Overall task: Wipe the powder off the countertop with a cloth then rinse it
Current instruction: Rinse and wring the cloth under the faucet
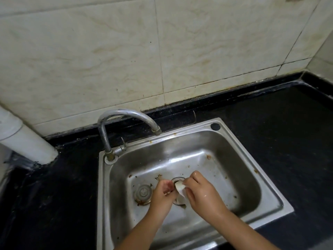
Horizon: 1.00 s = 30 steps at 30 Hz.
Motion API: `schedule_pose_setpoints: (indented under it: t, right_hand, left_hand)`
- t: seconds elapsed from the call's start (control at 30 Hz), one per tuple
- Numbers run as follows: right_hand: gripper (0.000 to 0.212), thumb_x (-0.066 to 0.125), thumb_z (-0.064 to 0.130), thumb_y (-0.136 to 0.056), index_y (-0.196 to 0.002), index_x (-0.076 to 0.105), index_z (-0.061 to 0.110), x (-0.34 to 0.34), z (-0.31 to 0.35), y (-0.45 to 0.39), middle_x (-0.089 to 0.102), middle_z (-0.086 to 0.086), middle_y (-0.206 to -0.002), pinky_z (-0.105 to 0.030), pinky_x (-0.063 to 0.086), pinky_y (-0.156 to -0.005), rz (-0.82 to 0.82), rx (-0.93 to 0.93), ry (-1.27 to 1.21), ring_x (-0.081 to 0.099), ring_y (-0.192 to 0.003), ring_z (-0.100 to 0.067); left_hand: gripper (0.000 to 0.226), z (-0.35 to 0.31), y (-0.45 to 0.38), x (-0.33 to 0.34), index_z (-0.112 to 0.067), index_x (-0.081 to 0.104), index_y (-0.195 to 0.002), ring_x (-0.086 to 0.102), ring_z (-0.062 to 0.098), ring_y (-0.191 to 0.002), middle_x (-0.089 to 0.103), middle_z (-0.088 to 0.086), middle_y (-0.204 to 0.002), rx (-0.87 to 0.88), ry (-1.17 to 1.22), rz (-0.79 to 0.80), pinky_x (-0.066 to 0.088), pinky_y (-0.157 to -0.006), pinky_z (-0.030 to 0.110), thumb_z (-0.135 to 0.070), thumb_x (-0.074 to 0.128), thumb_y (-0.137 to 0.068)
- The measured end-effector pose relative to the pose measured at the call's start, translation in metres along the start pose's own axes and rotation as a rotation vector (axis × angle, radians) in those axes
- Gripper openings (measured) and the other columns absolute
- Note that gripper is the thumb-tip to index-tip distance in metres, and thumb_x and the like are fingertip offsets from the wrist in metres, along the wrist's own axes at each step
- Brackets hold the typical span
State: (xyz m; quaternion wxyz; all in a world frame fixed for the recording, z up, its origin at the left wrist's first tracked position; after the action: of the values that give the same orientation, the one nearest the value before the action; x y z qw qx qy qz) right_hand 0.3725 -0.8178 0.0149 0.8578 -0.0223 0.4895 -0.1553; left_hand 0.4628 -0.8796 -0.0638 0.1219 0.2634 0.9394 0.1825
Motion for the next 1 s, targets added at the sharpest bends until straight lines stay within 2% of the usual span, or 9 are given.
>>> schedule_pose_setpoints:
  t: [0.1,0.2,0.3,0.4,0.5,0.6,0.73,0.9,1.0]
  right_hand:
    - [0.014,0.052,0.005,-0.083,-0.086,0.066,0.006,-0.005,-0.015,-0.007,0.044,0.009,-0.076,-0.007,0.037,-0.060,0.005,0.153,-0.073,0.047,-0.059,-0.002]
    - [0.012,0.054,0.007,-0.087,-0.095,0.059,0.015,-0.006,-0.031,-0.007,0.035,0.015,-0.074,-0.004,0.036,-0.067,0.038,0.301,-0.183,0.040,-0.062,0.000]
    - [0.027,0.058,0.009,-0.086,-0.102,0.043,0.025,-0.005,-0.035,-0.007,0.042,0.010,-0.073,-0.004,0.038,-0.064,0.084,0.376,-0.305,0.044,-0.064,0.000]
    - [0.032,0.060,0.006,-0.085,-0.102,0.041,0.027,-0.005,-0.039,-0.003,0.046,0.009,-0.075,-0.005,0.040,-0.061,0.116,0.434,-0.415,0.047,-0.066,-0.001]
    - [0.033,0.061,0.001,-0.084,-0.098,0.046,0.027,-0.008,-0.048,0.000,0.048,0.007,-0.075,-0.009,0.042,-0.059,0.110,0.489,-0.531,0.049,-0.066,-0.005]
    - [0.039,0.061,-0.004,-0.082,-0.089,0.047,0.032,-0.008,-0.052,0.006,0.049,0.005,-0.074,-0.010,0.043,-0.056,0.111,0.509,-0.640,0.049,-0.065,-0.007]
    - [0.034,0.059,-0.010,-0.082,-0.087,0.055,0.023,-0.007,-0.055,0.011,0.046,0.001,-0.072,-0.009,0.042,-0.057,0.073,0.554,-0.862,0.047,-0.066,-0.011]
    - [0.035,0.051,-0.016,-0.083,-0.090,0.056,0.018,-0.015,-0.052,0.005,0.047,-0.001,-0.073,-0.008,0.040,-0.046,0.041,0.558,-1.096,0.054,-0.057,0.001]
    - [0.029,0.059,-0.009,-0.080,-0.096,0.056,0.015,-0.016,-0.040,0.002,0.051,-0.004,-0.074,-0.013,0.046,-0.052,0.129,0.494,-1.304,0.057,-0.057,0.001]
  left_hand:
    - [0.029,-0.004,0.015,0.000,-0.028,0.051,-0.088,0.056,0.012,-0.097,0.059,-0.008,-0.098,0.207,-0.076,-0.053,0.042,-0.078,0.007,-0.003,0.063,-0.081]
    - [0.036,-0.012,0.029,0.011,-0.029,0.049,-0.103,0.049,-0.006,-0.103,0.053,-0.012,-0.109,0.437,-0.235,-0.035,0.036,-0.084,0.003,-0.035,0.060,-0.070]
    - [0.058,-0.010,0.029,0.027,-0.027,0.038,-0.120,0.040,-0.016,-0.111,0.044,-0.017,-0.119,0.408,-0.326,0.066,0.035,-0.095,0.007,-0.047,0.055,-0.068]
    - [0.043,0.000,0.022,0.036,-0.034,0.040,-0.119,0.049,0.000,-0.115,0.052,-0.014,-0.121,0.228,-0.151,0.240,0.039,-0.101,0.024,-0.025,0.060,-0.082]
    - [0.031,-0.006,0.016,0.031,-0.036,0.052,-0.102,0.058,0.002,-0.095,0.062,-0.014,-0.099,0.191,-0.138,0.284,0.044,-0.086,0.020,-0.010,0.051,-0.084]
    - [0.036,-0.009,0.005,0.015,-0.027,0.058,-0.086,0.056,0.005,-0.084,0.059,-0.013,-0.085,0.165,-0.194,0.192,0.042,-0.071,0.009,0.006,0.043,-0.089]
    - [0.025,-0.020,0.002,-0.008,-0.014,0.056,-0.111,0.053,0.006,-0.100,0.052,-0.019,-0.096,0.274,-0.310,-0.099,0.036,-0.074,-0.003,-0.002,0.052,-0.089]
    - [0.078,-0.011,0.017,0.027,-0.024,0.015,-0.141,0.014,-0.001,-0.132,0.016,-0.018,-0.138,0.394,-0.554,0.263,0.009,-0.104,0.003,-0.030,0.063,-0.080]
    - [0.095,-0.015,0.013,0.038,-0.024,0.017,-0.142,0.022,0.005,-0.131,0.024,-0.016,-0.137,0.318,-0.542,0.281,0.024,-0.111,0.025,-0.051,0.064,-0.064]
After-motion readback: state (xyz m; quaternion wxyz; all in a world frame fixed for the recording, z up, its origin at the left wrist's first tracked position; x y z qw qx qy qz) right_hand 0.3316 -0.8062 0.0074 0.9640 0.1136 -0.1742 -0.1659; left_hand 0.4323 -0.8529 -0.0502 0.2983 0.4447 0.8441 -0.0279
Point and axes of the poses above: each hand's wrist, its own y-axis away from the middle knuckle, its own x-axis out of the palm, z = x × y, the point moved 7 cm from there along -y, towards the middle knuckle
